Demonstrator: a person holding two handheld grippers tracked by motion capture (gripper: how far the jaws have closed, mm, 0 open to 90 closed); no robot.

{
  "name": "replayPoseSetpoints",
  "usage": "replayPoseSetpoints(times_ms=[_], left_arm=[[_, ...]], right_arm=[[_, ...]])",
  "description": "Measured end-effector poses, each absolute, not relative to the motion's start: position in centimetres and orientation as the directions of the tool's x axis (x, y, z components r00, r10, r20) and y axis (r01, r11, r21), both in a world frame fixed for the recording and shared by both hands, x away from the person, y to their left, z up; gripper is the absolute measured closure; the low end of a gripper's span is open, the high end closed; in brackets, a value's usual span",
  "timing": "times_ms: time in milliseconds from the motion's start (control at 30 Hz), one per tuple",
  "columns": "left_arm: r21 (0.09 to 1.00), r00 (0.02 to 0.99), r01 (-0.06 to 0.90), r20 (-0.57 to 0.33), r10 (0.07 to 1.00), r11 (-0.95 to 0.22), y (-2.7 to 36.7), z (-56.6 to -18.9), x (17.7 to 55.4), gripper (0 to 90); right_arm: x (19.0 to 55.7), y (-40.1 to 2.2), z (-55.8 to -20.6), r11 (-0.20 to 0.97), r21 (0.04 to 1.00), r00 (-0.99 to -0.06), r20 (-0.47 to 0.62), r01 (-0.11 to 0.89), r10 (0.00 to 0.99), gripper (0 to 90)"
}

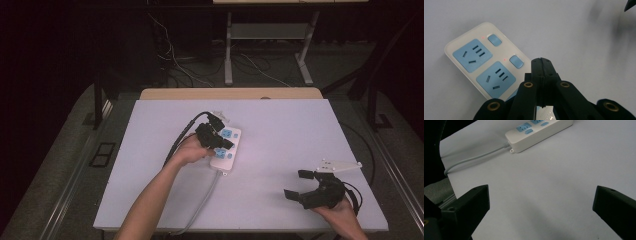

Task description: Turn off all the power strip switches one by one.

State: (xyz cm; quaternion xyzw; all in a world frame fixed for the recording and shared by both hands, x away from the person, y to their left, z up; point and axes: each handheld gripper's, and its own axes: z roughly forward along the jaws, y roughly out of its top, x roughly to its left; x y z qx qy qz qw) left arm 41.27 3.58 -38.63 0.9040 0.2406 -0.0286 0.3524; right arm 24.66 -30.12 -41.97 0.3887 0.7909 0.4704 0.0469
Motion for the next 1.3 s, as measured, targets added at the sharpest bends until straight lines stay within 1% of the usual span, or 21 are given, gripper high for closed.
replayPoseSetpoints(times_ms=[633,967,1300], left_arm=[[0.651,0.891,0.426,-0.179,0.417,-0.628,3.2,-36.1,42.2,89.6],[0.655,0.888,0.428,-0.175,0.425,-0.623,2.5,-36.1,43.2,89.6],[0.634,0.887,0.432,-0.171,0.428,-0.641,1.6,-37.6,43.9,89.6]], right_arm=[[24.7,-30.1,-42.0,0.256,0.780,-0.693,0.292,0.572,0.659,0.8],[24.7,-30.2,-42.0,0.258,0.780,-0.695,0.291,0.571,0.658,0.8],[24.8,-30.2,-42.0,0.263,0.778,-0.699,0.291,0.570,0.654,0.8]])
